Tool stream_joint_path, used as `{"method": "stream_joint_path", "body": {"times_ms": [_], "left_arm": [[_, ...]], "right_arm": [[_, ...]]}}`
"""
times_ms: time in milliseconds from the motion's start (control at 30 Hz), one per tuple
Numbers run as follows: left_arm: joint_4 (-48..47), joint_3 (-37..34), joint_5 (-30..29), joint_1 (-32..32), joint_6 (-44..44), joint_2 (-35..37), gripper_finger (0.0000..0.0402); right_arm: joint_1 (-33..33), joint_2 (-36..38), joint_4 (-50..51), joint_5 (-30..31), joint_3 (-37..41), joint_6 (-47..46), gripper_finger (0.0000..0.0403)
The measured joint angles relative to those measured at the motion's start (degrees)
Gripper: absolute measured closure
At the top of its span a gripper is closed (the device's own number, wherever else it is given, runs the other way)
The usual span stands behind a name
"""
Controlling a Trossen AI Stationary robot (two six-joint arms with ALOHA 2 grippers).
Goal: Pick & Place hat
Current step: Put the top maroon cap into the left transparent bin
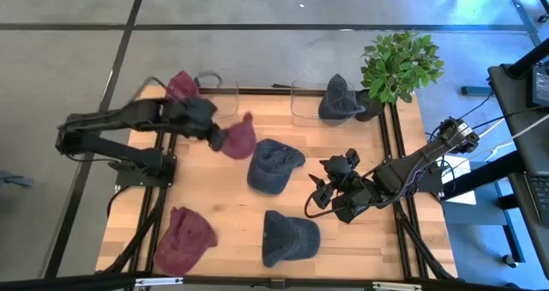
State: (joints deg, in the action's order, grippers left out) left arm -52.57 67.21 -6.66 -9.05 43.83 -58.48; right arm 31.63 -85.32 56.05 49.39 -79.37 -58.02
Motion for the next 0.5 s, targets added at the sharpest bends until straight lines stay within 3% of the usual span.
{"method": "stream_joint_path", "body": {"times_ms": [267, 500], "left_arm": [[0.4, 10.8, -12.2, -9.5, -3.6, 1.7, 0.0394], [0.7, 13.0, -18.2, -19.1, -6.1, 1.6, 0.0394]], "right_arm": [[0.0, 0.0, 0.0, 0.0, 0.0, 0.0, 0.0146], [0.0, 0.0, 0.0, 0.0, 0.0, 0.0, 0.0146]]}}
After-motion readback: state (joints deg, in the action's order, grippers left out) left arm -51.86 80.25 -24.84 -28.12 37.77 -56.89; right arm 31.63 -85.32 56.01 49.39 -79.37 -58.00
